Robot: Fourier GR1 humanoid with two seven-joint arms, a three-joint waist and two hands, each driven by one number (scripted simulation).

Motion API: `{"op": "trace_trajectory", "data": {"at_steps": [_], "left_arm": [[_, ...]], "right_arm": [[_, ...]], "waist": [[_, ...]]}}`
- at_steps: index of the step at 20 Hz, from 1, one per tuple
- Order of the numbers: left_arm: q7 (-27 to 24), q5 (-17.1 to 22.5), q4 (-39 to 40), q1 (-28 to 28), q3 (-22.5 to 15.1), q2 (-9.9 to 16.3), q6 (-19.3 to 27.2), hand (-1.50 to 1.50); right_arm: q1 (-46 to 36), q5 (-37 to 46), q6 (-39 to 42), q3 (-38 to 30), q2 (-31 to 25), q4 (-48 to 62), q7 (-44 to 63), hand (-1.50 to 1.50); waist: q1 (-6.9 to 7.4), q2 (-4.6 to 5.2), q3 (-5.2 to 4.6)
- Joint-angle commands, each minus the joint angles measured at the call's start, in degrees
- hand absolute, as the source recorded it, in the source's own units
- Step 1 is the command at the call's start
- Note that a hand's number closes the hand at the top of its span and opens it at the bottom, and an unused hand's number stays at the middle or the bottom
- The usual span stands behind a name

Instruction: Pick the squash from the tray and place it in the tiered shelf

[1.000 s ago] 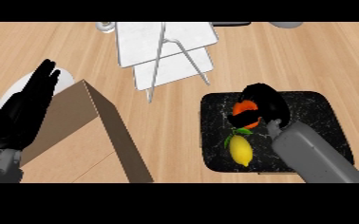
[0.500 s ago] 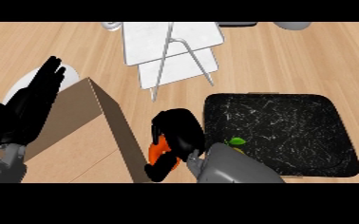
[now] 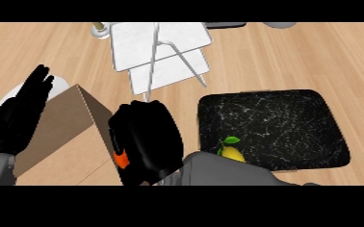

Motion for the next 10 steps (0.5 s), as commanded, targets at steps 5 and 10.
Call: {"op": "trace_trajectory", "data": {"at_steps": [5,10], "left_arm": [[3.0,2.3,6.1,6.4,-4.0,-4.7,-0.4,0.00],[3.8,1.7,4.4,6.0,-5.1,-5.1,0.4,0.00]], "right_arm": [[-9.8,3.3,3.6,-8.6,1.1,-6.3,10.6,1.50],[-15.8,3.1,5.5,-15.6,1.2,-5.4,14.0,1.50]], "waist": [[-1.50,1.26,-3.01],[-1.48,1.62,-2.96]]}}
